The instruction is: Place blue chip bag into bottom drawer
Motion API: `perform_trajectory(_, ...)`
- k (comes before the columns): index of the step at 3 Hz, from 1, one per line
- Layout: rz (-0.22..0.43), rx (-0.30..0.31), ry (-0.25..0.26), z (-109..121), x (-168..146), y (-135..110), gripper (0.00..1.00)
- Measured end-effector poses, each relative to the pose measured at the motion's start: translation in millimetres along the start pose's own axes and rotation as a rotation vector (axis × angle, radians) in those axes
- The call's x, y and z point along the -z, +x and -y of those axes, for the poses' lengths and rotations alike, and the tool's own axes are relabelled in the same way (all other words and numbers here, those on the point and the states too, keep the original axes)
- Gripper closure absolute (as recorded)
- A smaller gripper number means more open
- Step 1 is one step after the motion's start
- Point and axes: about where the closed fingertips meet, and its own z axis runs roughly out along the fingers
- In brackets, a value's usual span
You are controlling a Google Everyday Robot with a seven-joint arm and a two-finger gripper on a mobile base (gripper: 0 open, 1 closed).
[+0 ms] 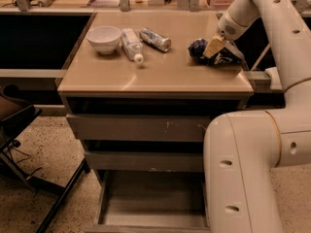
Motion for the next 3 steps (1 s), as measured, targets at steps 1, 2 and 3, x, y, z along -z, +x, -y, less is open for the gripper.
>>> perform_trajectory(1, -0.029, -0.007, 0.02, 1.3, 29.2, 17.7, 1.0)
perform_trajectory(2, -0.044, -0.071, 0.122, 2.5, 134.9, 56.6, 1.0)
perform_trajectory(3, -0.037, -0.182, 0.296, -17.2, 286.7, 103.3, 1.0)
